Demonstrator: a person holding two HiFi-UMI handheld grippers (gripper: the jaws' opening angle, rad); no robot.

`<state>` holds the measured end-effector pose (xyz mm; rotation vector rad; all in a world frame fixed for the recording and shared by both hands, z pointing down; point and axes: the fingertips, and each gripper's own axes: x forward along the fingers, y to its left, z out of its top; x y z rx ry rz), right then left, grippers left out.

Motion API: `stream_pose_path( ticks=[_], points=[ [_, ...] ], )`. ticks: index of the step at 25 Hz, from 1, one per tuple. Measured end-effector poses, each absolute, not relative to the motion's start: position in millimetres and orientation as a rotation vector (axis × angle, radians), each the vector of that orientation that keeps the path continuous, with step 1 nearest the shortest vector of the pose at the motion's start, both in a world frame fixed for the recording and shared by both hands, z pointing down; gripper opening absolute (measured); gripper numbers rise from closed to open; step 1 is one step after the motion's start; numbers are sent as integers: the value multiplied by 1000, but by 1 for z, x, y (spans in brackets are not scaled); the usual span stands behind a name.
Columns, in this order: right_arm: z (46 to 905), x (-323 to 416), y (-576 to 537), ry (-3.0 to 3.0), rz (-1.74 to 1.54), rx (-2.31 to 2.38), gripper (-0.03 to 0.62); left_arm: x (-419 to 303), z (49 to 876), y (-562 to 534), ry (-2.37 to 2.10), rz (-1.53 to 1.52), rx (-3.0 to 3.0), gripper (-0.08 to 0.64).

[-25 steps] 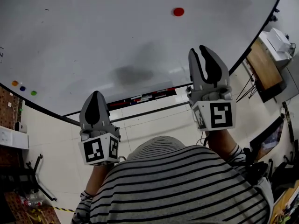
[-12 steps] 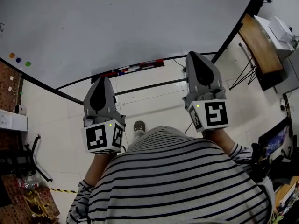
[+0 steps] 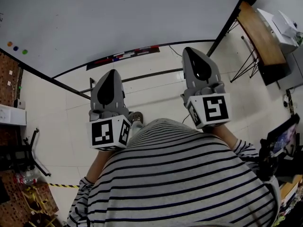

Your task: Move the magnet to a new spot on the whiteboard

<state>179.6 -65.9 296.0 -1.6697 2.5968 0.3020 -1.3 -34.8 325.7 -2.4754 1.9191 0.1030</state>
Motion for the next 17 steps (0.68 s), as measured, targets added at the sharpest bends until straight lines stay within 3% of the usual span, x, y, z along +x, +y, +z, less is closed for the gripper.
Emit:
stream_pose_path(
  ticks=[17],
  points=[
    [310,147,-73,2688,377,-1592,0,-6,345,-37,1948,55,-2493,15]
  ],
)
